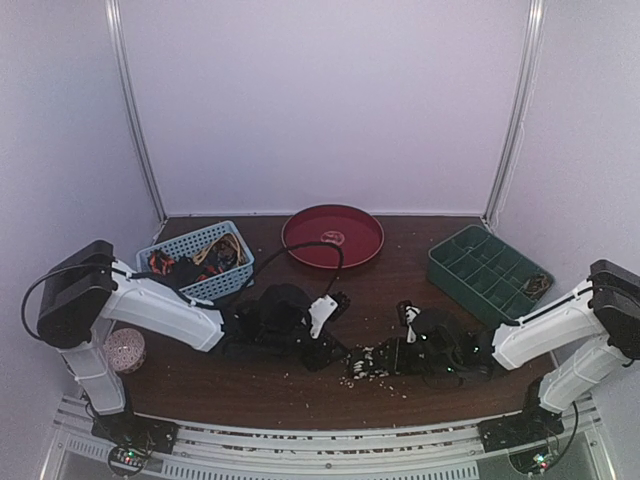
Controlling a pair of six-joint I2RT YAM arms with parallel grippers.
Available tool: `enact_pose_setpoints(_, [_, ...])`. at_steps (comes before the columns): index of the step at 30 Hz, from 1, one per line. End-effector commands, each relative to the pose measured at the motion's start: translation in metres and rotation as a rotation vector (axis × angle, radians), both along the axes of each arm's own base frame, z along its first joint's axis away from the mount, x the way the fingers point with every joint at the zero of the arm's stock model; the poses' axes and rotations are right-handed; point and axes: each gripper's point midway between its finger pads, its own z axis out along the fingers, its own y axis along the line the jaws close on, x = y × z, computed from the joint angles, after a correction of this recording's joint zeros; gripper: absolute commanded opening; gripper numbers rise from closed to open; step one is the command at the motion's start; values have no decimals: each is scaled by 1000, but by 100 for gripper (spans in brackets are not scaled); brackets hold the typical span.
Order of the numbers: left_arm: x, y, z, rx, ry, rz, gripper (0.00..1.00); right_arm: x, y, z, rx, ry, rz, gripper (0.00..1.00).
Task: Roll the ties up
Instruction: Roll the tie at the center of the board.
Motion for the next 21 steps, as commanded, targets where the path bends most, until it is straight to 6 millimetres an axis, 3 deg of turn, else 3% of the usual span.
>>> enact_pose_setpoints(1, [-8,-7,12,-31,-144,-156,42,-1,-6,5,-22,-17,-6,34])
enact_pose_setpoints(6, [-19,-14,13,-28,-228,-298,55,3,-10,25,-17,-65,-14,40])
enact_pose_setpoints(11, [-21,-18,30,-50,-333,-374,69,3,-9,30,-1,-66,-11,45])
enact_pose_setpoints(16, [-16,-27,22,11,-375,-427,73,1,-4,22,-6,-44,6,45])
enact_pose_setpoints(21, [-14,-32,13,11,-340,-464,73,0,-3,13,-18,-23,15,38])
